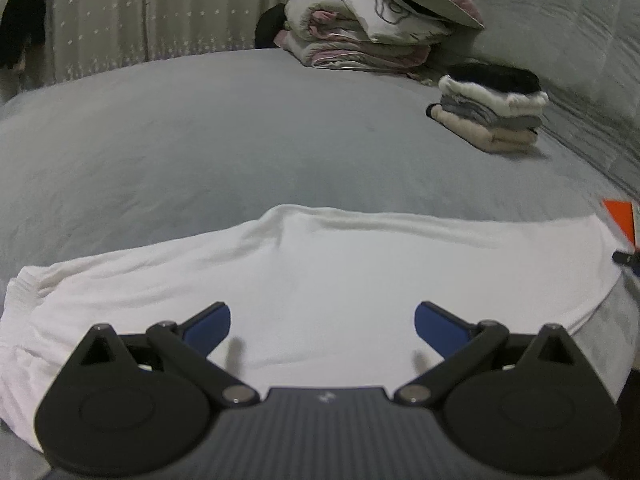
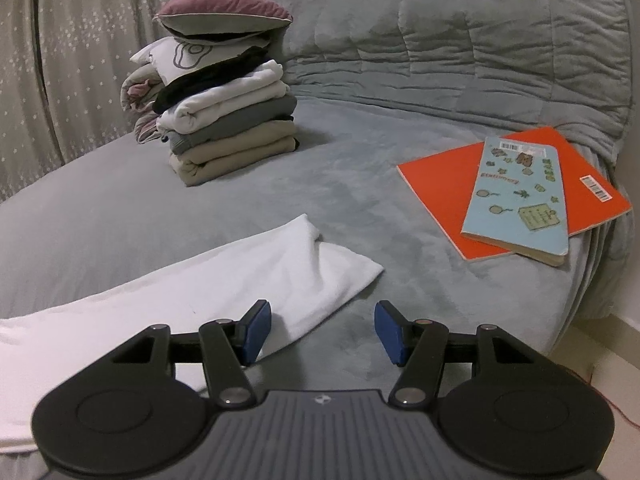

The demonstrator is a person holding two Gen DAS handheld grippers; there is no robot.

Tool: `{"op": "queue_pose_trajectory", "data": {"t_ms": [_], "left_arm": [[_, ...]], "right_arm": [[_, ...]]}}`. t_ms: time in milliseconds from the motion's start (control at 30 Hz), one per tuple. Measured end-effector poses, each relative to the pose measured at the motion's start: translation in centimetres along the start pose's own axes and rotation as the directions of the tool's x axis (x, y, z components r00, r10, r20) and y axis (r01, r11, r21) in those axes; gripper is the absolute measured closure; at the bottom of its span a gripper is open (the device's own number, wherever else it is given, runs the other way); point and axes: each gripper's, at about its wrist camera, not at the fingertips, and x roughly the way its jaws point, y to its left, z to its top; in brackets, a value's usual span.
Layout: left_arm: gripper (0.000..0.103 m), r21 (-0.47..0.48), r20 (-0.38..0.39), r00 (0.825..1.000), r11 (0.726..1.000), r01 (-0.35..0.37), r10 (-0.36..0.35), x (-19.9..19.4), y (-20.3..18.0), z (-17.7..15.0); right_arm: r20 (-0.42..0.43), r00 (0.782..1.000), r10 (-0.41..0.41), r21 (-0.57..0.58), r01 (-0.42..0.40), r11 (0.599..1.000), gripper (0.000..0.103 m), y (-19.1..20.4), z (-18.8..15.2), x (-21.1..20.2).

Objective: Fold clothes
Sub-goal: 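Move the right gripper to the shirt edge and close on it, then lift the gripped shirt edge with the right gripper and fold it over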

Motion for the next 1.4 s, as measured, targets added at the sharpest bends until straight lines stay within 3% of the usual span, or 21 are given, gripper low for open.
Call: {"op": "queue_pose_trajectory", "data": {"t_ms": [233,367,533,700,900,1400], "left_arm": [[0.0,-0.044,-0.022,1.0,0.999,0.007,-0.008,0.6,0.4,0.2],[0.0,-0.052,-0.03,0.999,0.999,0.015,-0.017,1.0,0.3,0.0],[0.0,-0.075,-0.045,0.998,0.997,0.032,-0.035,1.4,0.4,-0.1],[0.0,-0.109,-0.051,0.996,0.992,0.063,-0.069,1.6,0.7,-0.1],[0.0,-0.178,-0.039,0.986,0.972,0.152,-0.161,1.5,1.2,0.4],[0.0,-0.302,-0.002,0.976,0.931,0.206,-0.217,1.2,3.5,0.9]], "right_arm": [[0.02,1.0,-0.015,-0.021,0.015,1.0,0.049,1.1,-0.4,0.4],[0.026,1.0,-0.011,-0.044,0.012,0.999,0.063,1.9,-0.5,0.5],[0.021,0.999,0.042,-0.075,-0.04,0.996,0.095,2.8,-0.7,0.6],[0.036,0.997,0.075,-0.035,-0.074,0.997,0.096,3.3,-0.3,0.2],[0.076,0.985,0.158,-0.043,-0.155,0.987,0.097,5.6,1.0,-1.3],[0.084,0.91,0.405,-0.179,-0.386,0.905,0.097,15.5,1.7,-4.7]]}}
